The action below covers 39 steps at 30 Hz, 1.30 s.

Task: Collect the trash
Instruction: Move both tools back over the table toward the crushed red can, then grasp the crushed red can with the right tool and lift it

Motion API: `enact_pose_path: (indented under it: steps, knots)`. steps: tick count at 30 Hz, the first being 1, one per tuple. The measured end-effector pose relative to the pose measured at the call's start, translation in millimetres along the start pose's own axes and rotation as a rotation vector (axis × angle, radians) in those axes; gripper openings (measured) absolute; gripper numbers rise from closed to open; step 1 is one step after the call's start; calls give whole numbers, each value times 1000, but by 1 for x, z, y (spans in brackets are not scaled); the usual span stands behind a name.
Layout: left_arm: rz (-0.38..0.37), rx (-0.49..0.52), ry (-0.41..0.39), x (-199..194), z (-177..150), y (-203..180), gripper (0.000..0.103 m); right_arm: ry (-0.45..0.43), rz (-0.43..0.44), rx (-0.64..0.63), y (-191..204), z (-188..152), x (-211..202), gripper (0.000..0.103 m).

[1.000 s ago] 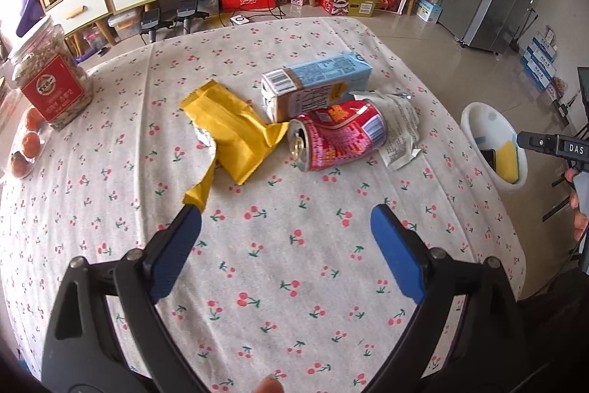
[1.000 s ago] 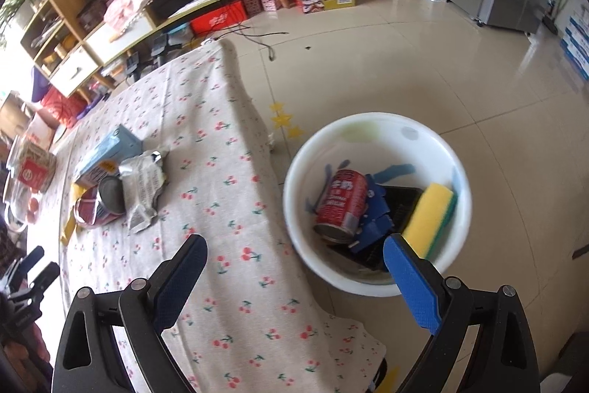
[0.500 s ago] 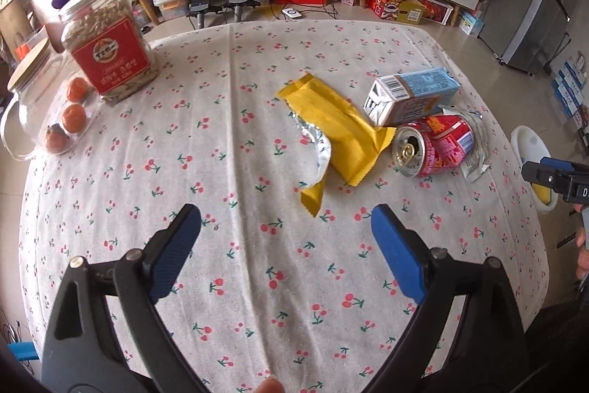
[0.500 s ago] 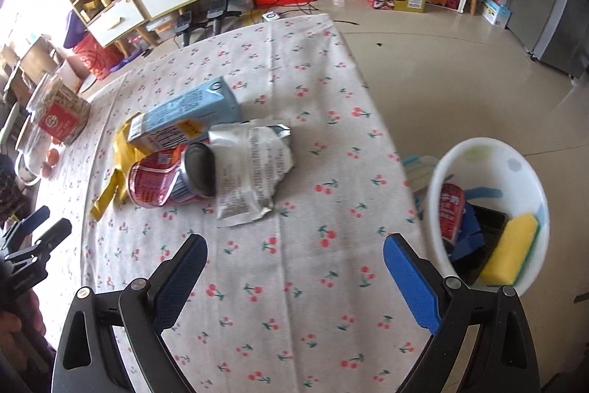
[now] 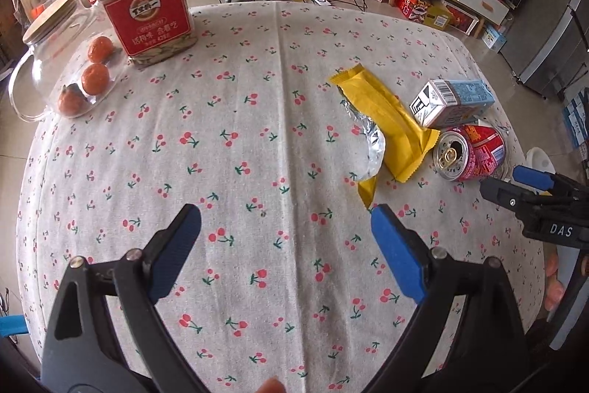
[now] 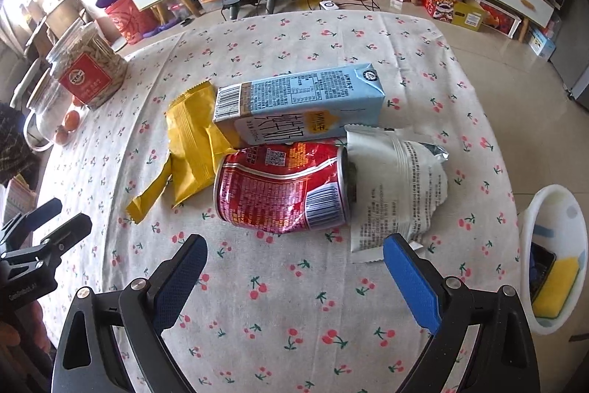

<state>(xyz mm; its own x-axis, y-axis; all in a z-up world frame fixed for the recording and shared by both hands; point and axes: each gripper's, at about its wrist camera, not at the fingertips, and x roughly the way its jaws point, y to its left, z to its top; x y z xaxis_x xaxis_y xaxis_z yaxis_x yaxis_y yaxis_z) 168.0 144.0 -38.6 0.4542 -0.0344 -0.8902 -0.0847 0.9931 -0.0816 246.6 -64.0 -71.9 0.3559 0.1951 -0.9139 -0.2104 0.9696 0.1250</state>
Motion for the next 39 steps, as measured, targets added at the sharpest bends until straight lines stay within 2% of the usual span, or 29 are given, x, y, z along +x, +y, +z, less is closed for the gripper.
enact_pose_path:
  steps: [12, 13, 15, 16, 17, 18, 22, 24, 26, 27, 31, 35, 39]
  knots:
    - [7, -8, 6, 1, 1, 5, 93, -19, -14, 33, 2, 13, 22, 97]
    - [7, -9, 6, 1, 1, 5, 93, -24, -6, 40, 1, 13, 22, 93]
    - [6, -8, 6, 1, 1, 4, 93, -25, 3, 52, -1, 12, 20, 75]
    - [4, -6, 6, 1, 1, 3, 93, -26, 1, 53, -2, 12, 19, 49]
    - [2, -4, 6, 1, 1, 2, 93, -24, 11, 55, -4, 12, 18, 29]
    - [-1, -1, 7, 3, 2, 0, 93, -24, 25, 65, -7, 11, 15, 26]
    - [0, 15, 13, 6, 1, -7, 93, -33, 38, 72, -18, 8, 3, 26]
    - [5, 23, 13, 8, 2, -10, 93, -29, 48, 85, -24, 6, -1, 34]
    - [4, 23, 16, 8, 2, -11, 93, -36, 55, 103, -30, 7, -5, 76]
    - [3, 19, 16, 9, 3, -12, 93, -50, 52, 107, -32, 8, -7, 79]
    - [-4, 10, 21, 8, 4, -10, 93, -60, 40, 46, -25, 24, -7, 81]
    - [0, 1, 23, 9, 5, -5, 93, -19, 50, -59, -6, 41, 10, 83]
    - [1, -15, 33, 11, 6, 1, 93, 6, 54, -101, 7, 54, 30, 83]
